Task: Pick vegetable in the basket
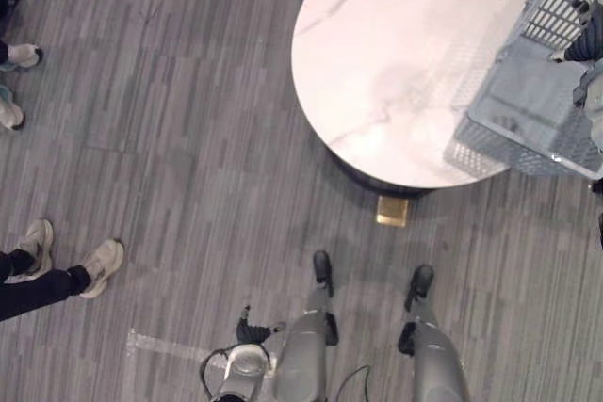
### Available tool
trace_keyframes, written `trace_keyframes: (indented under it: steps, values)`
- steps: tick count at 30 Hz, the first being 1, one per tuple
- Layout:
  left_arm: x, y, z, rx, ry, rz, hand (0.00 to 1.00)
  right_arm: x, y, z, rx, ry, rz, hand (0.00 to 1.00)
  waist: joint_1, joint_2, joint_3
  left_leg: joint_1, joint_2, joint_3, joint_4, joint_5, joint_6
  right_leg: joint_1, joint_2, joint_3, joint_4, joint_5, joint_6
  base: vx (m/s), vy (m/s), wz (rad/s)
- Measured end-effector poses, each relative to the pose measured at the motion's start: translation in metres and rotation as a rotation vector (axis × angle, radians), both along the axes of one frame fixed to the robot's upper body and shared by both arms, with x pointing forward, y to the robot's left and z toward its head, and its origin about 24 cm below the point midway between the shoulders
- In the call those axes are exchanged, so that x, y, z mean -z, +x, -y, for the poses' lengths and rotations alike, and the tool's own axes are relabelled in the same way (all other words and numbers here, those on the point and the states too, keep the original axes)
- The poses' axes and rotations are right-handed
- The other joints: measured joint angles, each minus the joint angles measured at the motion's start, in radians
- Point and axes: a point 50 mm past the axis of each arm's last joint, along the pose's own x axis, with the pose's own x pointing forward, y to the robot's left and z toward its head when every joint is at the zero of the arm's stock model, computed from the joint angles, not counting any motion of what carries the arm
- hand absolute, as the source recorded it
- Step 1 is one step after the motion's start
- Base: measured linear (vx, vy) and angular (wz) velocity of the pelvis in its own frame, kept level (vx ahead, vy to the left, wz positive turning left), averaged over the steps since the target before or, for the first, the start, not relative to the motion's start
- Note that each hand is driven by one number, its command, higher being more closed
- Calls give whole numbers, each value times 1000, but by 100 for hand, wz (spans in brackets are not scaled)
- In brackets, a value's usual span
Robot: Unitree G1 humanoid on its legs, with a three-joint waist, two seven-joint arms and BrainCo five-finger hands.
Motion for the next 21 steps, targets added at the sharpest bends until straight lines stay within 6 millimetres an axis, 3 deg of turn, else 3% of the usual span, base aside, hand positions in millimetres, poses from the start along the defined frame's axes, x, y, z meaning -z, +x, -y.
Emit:
trace_keyframes:
  steps: [10, 11, 13, 18, 21]
  values:
    - [-3, 8, 4, 29, 3, 20, 0, 5, 0, 4, 18, 12, -24, 100, 11, 19, 10, -17, -1, -20, 0, 9, 0, -5, -1, -18, 2, 0, 0, -7, -2, 4]
    - [-4, 9, 4, 29, 3, 22, 0, 5, 0, 5, 20, 12, -24, 0, 9, 20, 10, -27, -1, -20, 0, 12, 0, -16, -1, -17, 5, 0, 0, 0, 0, 0]
    - [-4, 10, 6, 39, 4, 26, 0, 10, 0, 7, 30, 18, -39, 0, 8, 34, 17, -31, -1, -22, 1, 15, 1, -19, -1, -20, 5, 0, 0, -5, -11, 2]
    - [-7, 14, 7, 41, 3, 45, 0, 14, 0, 9, 31, 22, -47, 0, 8, 34, 17, -30, 0, -19, 1, 15, 1, -19, -1, -17, 6, 0, 0, 0, 0, 0]
    - [-7, 14, 7, 40, 3, 45, 0, 11, 1, -4, -31, -1, -13, 0, 1, 34, 17, -23, 1, -12, 1, 15, 1, -19, 0, -8, 7, 0, 0, -8, -13, -9]
